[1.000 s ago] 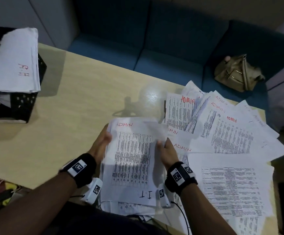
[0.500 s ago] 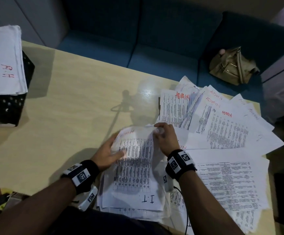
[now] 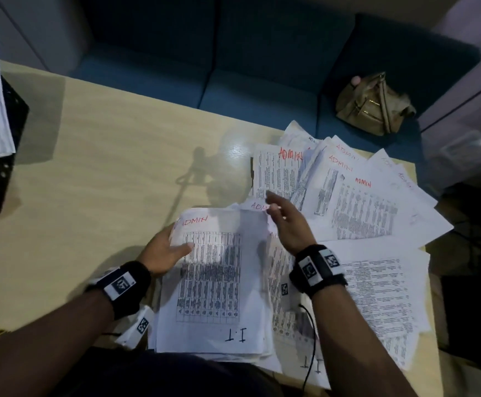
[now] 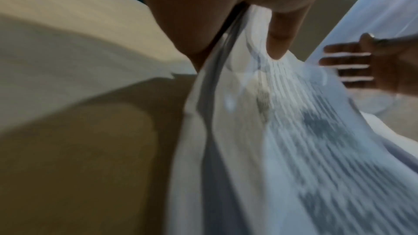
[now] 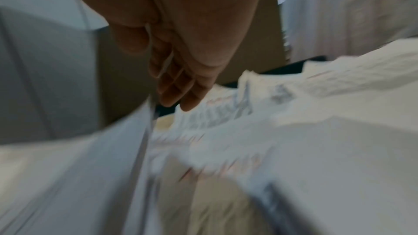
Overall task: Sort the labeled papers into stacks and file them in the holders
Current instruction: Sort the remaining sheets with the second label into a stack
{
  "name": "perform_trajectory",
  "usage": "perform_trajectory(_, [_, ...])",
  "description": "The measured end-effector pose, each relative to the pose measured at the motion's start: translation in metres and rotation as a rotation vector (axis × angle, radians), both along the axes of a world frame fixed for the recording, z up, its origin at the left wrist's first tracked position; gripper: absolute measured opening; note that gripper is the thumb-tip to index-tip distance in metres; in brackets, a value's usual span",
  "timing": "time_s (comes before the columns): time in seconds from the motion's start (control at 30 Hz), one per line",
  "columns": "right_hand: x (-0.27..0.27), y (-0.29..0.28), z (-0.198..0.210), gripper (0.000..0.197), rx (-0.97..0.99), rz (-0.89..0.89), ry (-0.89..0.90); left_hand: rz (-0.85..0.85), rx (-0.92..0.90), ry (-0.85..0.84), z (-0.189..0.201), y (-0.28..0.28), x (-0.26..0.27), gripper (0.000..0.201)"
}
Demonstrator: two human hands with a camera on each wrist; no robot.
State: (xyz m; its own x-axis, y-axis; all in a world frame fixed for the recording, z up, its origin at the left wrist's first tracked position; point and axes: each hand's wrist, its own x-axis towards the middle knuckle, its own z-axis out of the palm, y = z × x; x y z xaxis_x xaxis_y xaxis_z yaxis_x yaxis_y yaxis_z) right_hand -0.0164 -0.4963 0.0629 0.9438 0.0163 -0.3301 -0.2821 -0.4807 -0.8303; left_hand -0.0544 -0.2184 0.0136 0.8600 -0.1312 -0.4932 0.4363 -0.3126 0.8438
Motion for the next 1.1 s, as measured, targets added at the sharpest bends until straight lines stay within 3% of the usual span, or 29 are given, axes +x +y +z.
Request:
perform_trajectory(0.1, [-0.005, -0.066, 0.008, 0.040, -0.169, -0.109, -0.051, -0.128, 0.113, 0.066, -0.010, 0.003, -0.016, 0.046])
perform_trajectory(0.23, [-0.031, -0.123, -0.002, 0.081, -0.797, 0.369, 0.202, -0.063, 0.154, 0.090, -0.016, 0.006, -0.025, 0.049])
perform_trajectory(0.33, [-0.054, -0.132, -0.023, 0.101, -1.007, 0.546, 0.272, -0.080, 0.209, 0.079, -0.010, 0.001, -0.024, 0.048])
perform_trajectory(0.4, [-0.059, -0.132, -0.030, 0.101, -1.054, 0.507, 0.222, -0.112, 0.229, 0.069, -0.005, -0.002, -0.024, 0.048])
perform_trajectory(0.5, [-0.052, -0.131, -0.028, 0.084, -1.163, 0.513, 0.162, -0.086, 0.229, 0.097, -0.002, -0.005, -0.026, 0.048])
perform_trajectory(0.63, [-0.047, -0.133, -0.016, 0.045, -1.083, 0.437, 0.067, -0.040, 0.199, 0.119, 0.002, -0.007, -0.027, 0.047])
perform_trajectory(0.77, [-0.043, -0.130, 0.005, 0.026, -0.866, 0.212, -0.060, -0.013, 0.229, 0.099, 0.006, -0.002, -0.020, 0.044])
perform_trajectory(0.97, [-0.035, -0.129, 0.029, 0.032, -0.603, -0.176, 0.069, 0.035, 0.253, 0.082, 0.009, 0.009, -0.014, 0.046])
perform_trajectory(1.1, [-0.060, -0.128, 0.002, 0.040, -0.562, -0.334, 0.273, 0.050, 0.246, 0.084, 0.008, 0.012, -0.015, 0.047])
